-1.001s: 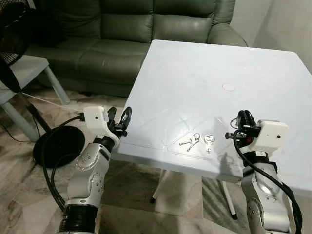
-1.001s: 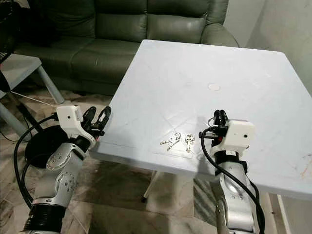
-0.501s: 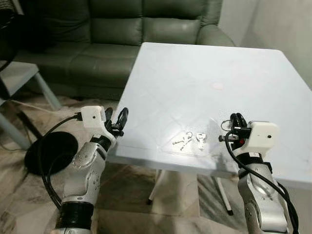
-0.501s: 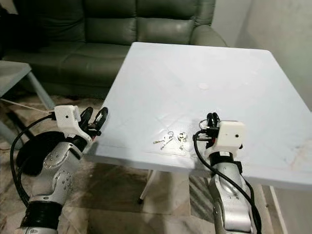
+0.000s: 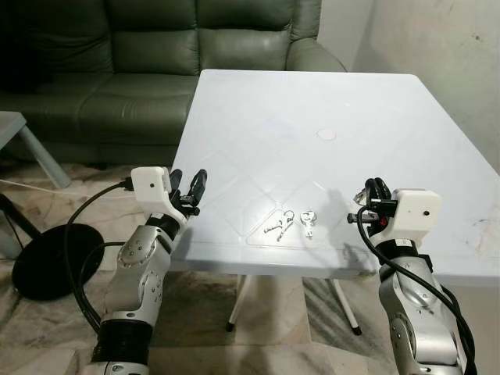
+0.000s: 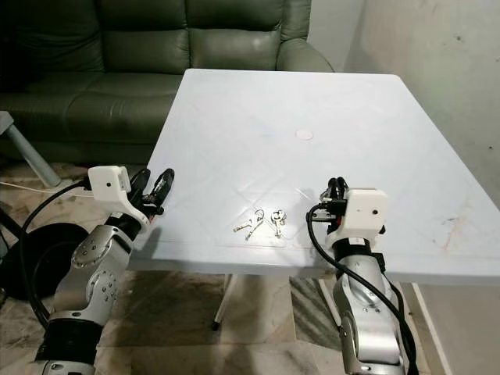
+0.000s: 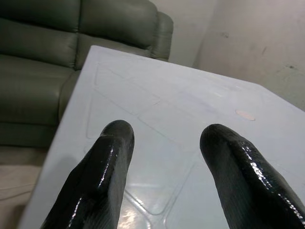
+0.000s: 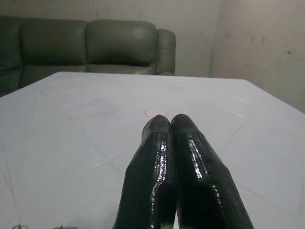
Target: Hang keys on a hook
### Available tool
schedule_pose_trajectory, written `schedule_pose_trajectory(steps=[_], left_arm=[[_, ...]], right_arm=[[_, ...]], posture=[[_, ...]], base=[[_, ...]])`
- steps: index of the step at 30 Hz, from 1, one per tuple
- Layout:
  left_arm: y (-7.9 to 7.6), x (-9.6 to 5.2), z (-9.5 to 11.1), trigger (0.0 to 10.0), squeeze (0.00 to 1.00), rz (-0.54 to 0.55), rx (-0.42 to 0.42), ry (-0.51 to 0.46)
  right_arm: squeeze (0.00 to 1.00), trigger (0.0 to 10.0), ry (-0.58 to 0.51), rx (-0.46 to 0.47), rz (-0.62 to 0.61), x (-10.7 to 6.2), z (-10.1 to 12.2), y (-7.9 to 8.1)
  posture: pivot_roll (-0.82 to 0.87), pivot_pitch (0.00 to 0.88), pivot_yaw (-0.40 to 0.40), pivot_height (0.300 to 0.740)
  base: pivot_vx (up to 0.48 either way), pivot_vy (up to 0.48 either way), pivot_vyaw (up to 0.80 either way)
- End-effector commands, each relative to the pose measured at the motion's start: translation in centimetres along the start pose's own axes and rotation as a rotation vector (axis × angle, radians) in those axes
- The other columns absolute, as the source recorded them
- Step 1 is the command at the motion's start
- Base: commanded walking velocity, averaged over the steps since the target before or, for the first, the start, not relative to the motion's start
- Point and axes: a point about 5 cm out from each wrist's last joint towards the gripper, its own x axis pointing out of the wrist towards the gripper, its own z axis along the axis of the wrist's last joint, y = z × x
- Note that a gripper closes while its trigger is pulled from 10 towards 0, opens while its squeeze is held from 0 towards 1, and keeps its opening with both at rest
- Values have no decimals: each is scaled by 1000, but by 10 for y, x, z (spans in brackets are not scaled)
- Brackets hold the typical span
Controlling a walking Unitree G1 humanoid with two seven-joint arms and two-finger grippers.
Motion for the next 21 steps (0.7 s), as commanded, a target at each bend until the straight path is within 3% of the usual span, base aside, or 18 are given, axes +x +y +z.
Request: schedule_pose_trajectory(steps=[1,6,12,21], left_arm=[[-1,3,3,10000,0,-7,-14,-14],[-1,3,3,10000,0,-15,-16,-19],[-3,4,2,10000,0,-13,-23,-13],[-3,7,0,10000,0,4,-36,-8]], right_arm=[[0,10000,7,-3,9,1,-1,2],[0,10000,7,-3,12,1,-2,2],[0,10000,8,-1,20,1,-2,4],[0,10000,7,2,38,2,-1,7]], posture=[[39,73,-6,740],[36,63,-8,740],[36,62,-12,740],[29,61,-15,740]], base=[[0,0,-731],[0,0,-733],[0,457,-732],[0,0,-731]])
